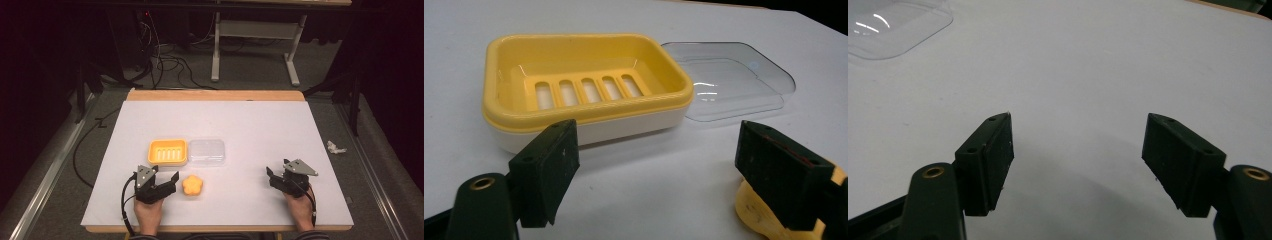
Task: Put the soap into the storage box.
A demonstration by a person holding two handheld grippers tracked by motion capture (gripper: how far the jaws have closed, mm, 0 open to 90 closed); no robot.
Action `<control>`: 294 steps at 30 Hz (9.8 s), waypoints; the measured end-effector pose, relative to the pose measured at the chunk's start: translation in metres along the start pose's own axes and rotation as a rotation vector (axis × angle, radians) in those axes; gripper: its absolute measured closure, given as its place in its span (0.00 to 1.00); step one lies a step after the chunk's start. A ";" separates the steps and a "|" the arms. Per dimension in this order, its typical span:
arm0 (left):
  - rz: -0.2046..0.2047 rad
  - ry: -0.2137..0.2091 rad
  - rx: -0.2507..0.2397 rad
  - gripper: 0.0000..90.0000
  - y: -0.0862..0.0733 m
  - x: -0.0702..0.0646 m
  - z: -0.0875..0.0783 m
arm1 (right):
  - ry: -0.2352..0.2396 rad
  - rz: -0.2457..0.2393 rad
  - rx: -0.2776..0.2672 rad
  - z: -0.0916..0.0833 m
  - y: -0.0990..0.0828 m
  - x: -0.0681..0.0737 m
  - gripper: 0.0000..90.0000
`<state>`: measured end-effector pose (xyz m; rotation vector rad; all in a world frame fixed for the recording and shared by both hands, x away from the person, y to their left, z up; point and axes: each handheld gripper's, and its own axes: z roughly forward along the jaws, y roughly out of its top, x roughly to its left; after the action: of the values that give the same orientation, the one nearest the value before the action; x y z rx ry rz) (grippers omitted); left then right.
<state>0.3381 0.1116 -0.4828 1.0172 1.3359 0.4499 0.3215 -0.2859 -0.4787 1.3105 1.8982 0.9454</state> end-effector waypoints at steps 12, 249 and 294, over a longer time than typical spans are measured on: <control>0.012 -0.001 -0.006 0.21 -0.001 -0.001 0.000 | -0.013 -0.038 0.039 0.003 0.001 0.005 0.33; 0.170 0.042 0.268 0.29 0.063 -0.040 0.068 | -0.004 -0.057 0.009 0.001 0.000 0.005 0.31; 0.221 0.160 0.275 0.43 0.054 -0.012 0.102 | -0.004 -0.068 0.019 0.002 0.001 0.006 0.31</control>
<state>0.4452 0.0959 -0.4411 1.3895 1.4609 0.5311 0.3219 -0.2798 -0.4800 1.2500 1.9403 0.8916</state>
